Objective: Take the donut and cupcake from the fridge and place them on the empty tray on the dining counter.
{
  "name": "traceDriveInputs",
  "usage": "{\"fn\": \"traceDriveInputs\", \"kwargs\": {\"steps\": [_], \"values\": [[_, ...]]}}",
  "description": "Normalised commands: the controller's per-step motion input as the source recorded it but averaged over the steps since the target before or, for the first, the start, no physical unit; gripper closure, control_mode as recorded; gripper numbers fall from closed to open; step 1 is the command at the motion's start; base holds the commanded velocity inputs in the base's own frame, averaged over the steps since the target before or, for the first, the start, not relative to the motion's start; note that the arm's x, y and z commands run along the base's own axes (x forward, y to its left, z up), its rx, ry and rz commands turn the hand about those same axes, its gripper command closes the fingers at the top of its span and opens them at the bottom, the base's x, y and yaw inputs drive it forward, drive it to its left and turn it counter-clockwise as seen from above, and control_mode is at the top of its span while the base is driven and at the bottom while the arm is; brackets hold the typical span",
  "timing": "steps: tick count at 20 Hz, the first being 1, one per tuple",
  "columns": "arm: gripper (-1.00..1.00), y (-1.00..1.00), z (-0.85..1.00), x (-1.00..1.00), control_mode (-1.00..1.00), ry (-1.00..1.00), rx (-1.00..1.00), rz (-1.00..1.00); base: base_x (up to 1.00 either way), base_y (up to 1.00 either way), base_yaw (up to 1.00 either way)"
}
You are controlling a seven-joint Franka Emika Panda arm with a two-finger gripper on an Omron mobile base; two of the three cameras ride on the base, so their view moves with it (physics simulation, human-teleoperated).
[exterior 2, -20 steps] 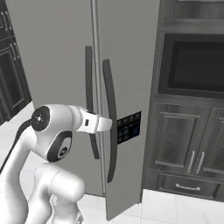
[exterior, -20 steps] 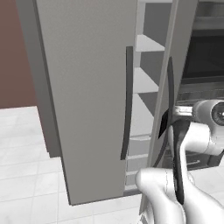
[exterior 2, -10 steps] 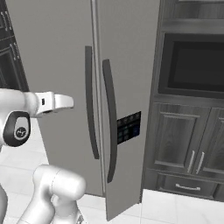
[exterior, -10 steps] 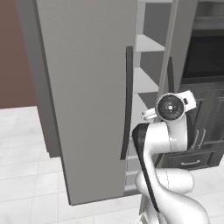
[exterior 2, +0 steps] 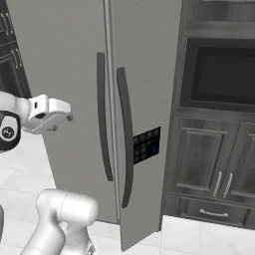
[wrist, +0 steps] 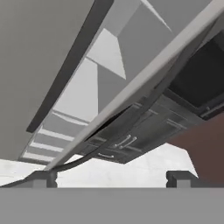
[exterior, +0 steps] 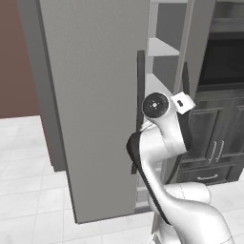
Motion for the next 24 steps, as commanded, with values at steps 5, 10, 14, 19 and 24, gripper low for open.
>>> {"fn": "traceDriveInputs", "kwargs": {"steps": [5,10,14,19,24], "values": [[-1.00,-0.13,-0.11,0.21,-1.00,0.13,-0.29,-0.07,0.00,0.00,0.00],[-1.00,-0.28,-0.15,0.82,-1.00,0.15,-0.27,-0.14,0.00,0.00,0.00],[-1.00,-0.25,0.00,1.00,-1.00,0.36,-0.15,-0.15,0.00,0.00,0.00],[-1.00,-0.02,0.00,0.80,-1.00,0.23,-0.03,-0.03,0.00,0.00,0.00],[-1.00,0.00,0.00,0.67,-1.00,0.11,-0.01,0.00,0.00,0.00,0.00]]}}
